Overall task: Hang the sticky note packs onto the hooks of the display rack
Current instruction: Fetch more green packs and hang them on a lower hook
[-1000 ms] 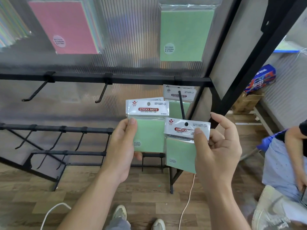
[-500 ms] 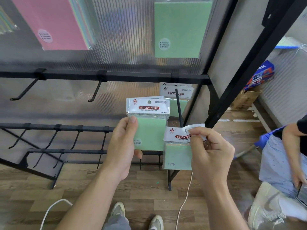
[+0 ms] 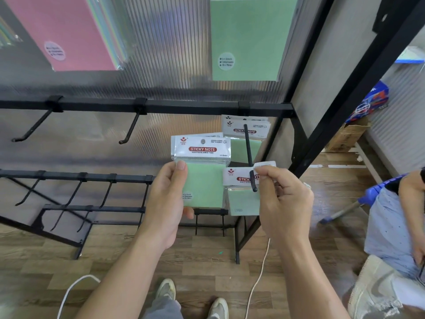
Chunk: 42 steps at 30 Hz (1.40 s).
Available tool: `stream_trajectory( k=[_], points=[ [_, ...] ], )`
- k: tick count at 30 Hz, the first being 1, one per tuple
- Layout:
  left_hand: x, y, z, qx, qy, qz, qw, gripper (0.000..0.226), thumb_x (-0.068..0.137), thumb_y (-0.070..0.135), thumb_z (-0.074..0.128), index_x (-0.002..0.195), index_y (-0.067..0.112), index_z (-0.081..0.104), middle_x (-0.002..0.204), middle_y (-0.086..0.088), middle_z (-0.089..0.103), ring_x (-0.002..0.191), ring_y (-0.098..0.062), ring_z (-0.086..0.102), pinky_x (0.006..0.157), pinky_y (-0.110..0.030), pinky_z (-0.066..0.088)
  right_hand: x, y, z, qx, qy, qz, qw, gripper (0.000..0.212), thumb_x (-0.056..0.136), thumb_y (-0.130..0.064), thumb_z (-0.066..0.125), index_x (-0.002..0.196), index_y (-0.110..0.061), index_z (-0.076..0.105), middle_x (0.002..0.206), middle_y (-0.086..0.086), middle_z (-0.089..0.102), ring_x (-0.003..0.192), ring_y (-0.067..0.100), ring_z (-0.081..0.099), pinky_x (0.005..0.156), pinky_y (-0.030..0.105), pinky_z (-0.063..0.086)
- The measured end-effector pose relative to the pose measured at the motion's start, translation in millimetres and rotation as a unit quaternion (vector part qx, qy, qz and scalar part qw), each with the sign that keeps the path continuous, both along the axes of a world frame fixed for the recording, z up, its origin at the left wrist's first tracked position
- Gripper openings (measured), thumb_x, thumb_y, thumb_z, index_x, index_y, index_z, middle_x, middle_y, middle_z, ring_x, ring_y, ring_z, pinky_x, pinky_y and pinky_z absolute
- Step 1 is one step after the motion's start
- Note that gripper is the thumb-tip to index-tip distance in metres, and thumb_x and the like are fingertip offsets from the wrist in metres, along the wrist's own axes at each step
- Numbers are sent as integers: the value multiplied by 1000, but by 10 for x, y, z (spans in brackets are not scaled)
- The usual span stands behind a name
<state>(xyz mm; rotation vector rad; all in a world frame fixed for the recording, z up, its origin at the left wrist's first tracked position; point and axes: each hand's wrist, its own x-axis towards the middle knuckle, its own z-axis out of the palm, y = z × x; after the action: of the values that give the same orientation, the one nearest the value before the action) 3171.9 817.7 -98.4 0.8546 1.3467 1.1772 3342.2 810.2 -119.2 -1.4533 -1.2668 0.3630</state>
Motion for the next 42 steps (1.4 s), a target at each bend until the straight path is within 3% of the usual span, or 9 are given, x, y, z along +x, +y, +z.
stream_trajectory(
  k=[6,10,14,18,24,27,30,36,42],
  points=[
    [-103,-28,23,3,-3,16,1000,24,100,41,43,107,26,60,90,8,72,71,-8,64,38,-21,37,40,277,97,-50,-28,32,998,34,95,2,44,112,-15,69,102,-12,62,95,2,58,79,23,53],
    [-133,-66,53,7,-4,15,1000,28,98,43,43,112,25,59,96,5,72,75,-11,63,38,-20,37,46,443,184,-118,-24,75,990,40,99,-2,39,131,-18,56,116,-11,49,114,7,46,65,-3,41],
    [-113,-87,91,14,5,2,1000,28,98,43,43,112,26,59,98,4,72,75,-11,64,38,-20,37,98,539,237,-166,-9,96,981,40,101,-7,39,134,-26,52,123,-9,48,125,15,45,66,4,46],
    [-67,-83,156,25,3,-15,1000,30,98,44,42,110,23,61,98,1,72,71,-10,63,39,-22,36,125,446,320,-70,-25,25,997,30,96,-7,50,117,-23,65,115,-8,57,102,-2,56,82,6,43],
    [20,-143,271,60,-39,-59,996,45,86,55,48,111,20,60,96,0,71,70,-8,62,38,-24,33,-11,119,601,19,62,118,991,12,89,-25,65,83,-18,73,71,-5,69,65,7,63,56,18,48],
    [58,-208,315,76,-52,-91,992,41,91,54,50,110,18,59,93,1,71,69,-8,63,37,-23,34,-117,34,648,0,107,148,983,13,82,-34,72,78,-22,70,72,-1,71,64,18,66,53,28,53],
    [44,-267,321,79,-62,-110,989,35,90,48,50,106,17,57,95,0,72,71,-9,64,37,-22,35,-136,-19,643,16,119,128,984,8,84,-19,72,77,-20,68,72,-5,71,59,11,65,51,21,51],
    [-19,-322,272,55,-76,-112,989,33,87,44,45,101,17,58,96,0,72,69,-9,63,38,-22,36,-163,-141,570,5,116,106,988,24,90,-8,63,79,-29,69,74,-7,73,64,17,68,57,37,56],
    [-4,-326,189,41,-48,-76,995,37,92,45,43,106,15,58,91,-1,72,65,-11,62,38,-23,34,-163,-297,546,34,146,90,985,22,91,-8,62,94,-29,66,74,-13,74,67,8,70,54,25,54]
  ],
)
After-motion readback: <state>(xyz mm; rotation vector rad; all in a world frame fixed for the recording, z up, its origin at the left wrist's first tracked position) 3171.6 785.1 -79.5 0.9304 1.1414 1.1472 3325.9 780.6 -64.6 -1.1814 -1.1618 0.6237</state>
